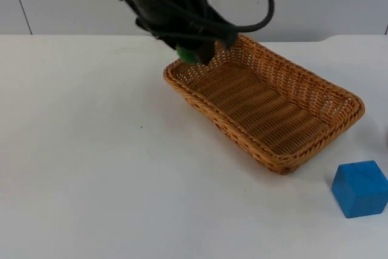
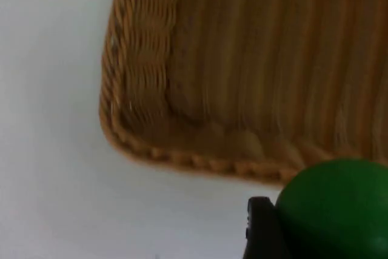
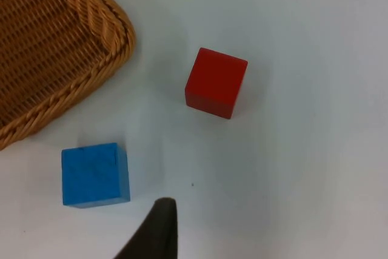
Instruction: Place all geometric objects except the red cube into the basket.
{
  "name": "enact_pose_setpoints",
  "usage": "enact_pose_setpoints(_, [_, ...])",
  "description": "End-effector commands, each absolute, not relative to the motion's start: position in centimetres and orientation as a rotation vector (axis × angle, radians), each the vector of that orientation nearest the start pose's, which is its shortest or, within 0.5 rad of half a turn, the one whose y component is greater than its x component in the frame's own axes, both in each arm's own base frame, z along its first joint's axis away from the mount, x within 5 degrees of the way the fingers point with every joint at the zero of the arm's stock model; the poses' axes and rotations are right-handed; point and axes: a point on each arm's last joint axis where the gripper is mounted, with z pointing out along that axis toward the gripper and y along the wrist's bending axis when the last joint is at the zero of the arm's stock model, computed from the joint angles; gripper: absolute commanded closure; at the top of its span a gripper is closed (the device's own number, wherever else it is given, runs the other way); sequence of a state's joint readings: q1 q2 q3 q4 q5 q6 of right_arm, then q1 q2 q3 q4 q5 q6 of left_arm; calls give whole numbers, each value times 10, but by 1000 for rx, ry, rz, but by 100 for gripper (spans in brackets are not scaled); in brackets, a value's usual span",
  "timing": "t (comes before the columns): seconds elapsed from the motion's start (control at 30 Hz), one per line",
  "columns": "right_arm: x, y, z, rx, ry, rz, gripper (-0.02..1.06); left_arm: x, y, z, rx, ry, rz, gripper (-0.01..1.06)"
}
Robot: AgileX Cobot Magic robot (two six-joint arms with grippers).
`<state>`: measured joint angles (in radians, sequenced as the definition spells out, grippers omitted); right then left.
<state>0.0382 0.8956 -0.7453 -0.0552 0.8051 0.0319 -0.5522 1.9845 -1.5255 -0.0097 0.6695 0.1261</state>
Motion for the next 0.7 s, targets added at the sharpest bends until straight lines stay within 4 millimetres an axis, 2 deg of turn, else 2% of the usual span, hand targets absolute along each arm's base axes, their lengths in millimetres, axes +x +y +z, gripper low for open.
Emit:
enact_pose_setpoints(0.0, [165, 2, 307, -35, 2422, -36, -1, 394, -247, 203, 864, 2483, -177, 105])
enact_pose_setpoints(0.03, [165, 2, 307, -35, 2422, -36, -1, 394, -247, 203, 864, 2483, -177, 105])
enact_pose_setpoints(0.2, [165, 2, 307, -35, 2420, -36, -1, 426, -267, 174, 879, 2497, -173, 105])
enact_pose_setpoints(0.23, [165, 2, 307, -35, 2420, -36, -1, 426, -267, 174, 879, 2497, -173, 105])
enact_pose_setpoints(0.4, [165, 2, 307, -35, 2420, -36, -1, 437, -275, 142, 891, 2532, -164, 105])
enact_pose_setpoints(0.47, [165, 2, 307, -35, 2420, -36, -1, 438, -275, 137, 893, 2539, -162, 103])
enact_pose_setpoints(0.53, [165, 2, 307, -35, 2420, -36, -1, 438, -275, 132, 889, 2545, -170, 94])
enact_pose_setpoints(0.6, [165, 2, 307, -35, 2420, -36, -1, 438, -276, 130, 882, 2549, -180, 73])
enact_pose_setpoints(0.63, [165, 2, 307, -35, 2420, -36, -1, 438, -276, 130, 882, 2549, -180, 73])
enact_pose_setpoints(0.67, [165, 2, 307, -35, 2420, -36, -1, 438, -276, 129, 882, 2550, -180, 63])
